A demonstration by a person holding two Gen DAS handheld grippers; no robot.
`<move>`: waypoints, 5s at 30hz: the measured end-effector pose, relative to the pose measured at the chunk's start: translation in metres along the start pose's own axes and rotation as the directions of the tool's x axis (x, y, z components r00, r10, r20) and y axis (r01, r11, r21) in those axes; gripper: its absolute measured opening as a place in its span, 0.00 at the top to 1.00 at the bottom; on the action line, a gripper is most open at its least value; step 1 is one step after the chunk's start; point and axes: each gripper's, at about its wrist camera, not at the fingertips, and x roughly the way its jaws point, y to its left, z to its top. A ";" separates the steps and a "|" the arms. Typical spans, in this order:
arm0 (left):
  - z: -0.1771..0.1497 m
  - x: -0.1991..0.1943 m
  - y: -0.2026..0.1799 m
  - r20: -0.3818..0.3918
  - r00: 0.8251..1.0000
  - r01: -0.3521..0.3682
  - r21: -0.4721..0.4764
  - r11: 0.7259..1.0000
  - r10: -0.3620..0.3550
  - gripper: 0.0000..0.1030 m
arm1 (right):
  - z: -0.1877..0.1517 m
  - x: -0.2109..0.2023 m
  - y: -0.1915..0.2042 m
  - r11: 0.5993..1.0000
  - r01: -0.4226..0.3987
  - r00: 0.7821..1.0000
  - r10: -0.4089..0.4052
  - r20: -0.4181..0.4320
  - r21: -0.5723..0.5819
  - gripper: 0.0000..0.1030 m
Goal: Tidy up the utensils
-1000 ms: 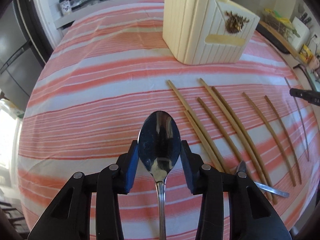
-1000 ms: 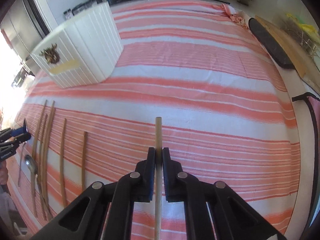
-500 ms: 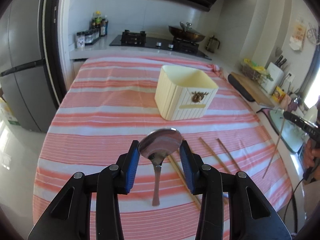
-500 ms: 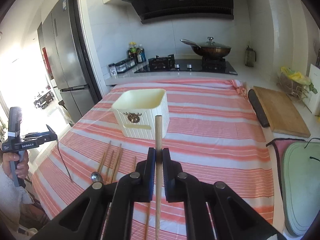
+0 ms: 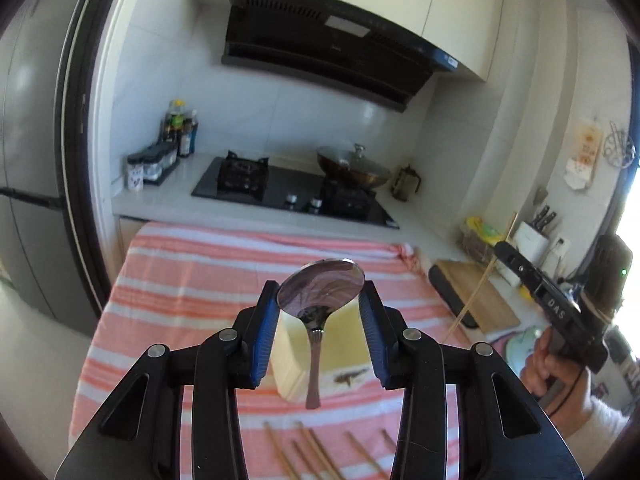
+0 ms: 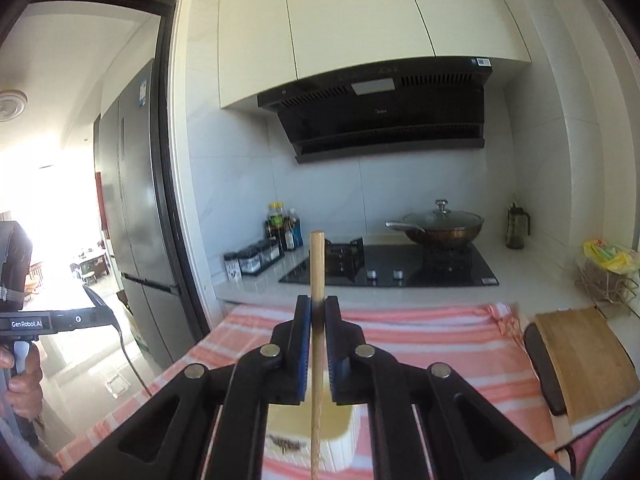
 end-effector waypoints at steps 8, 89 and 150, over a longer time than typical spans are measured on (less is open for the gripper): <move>-0.008 0.108 0.007 -0.132 0.987 -0.095 -0.042 0.995 0.089 0.61 | -0.032 0.098 0.011 0.995 0.061 0.998 -0.063 -0.020 -0.082 0.93; -0.316 0.027 -0.011 -0.459 0.825 -0.346 0.052 0.937 0.330 0.13 | -0.289 -0.124 -0.010 0.968 0.252 0.828 -0.208 -0.521 0.014 0.51; -0.299 0.027 0.066 -0.465 0.792 -0.403 0.090 0.911 0.396 0.00 | -0.305 -0.080 -0.046 0.972 0.226 0.759 -0.219 -0.613 -0.067 0.68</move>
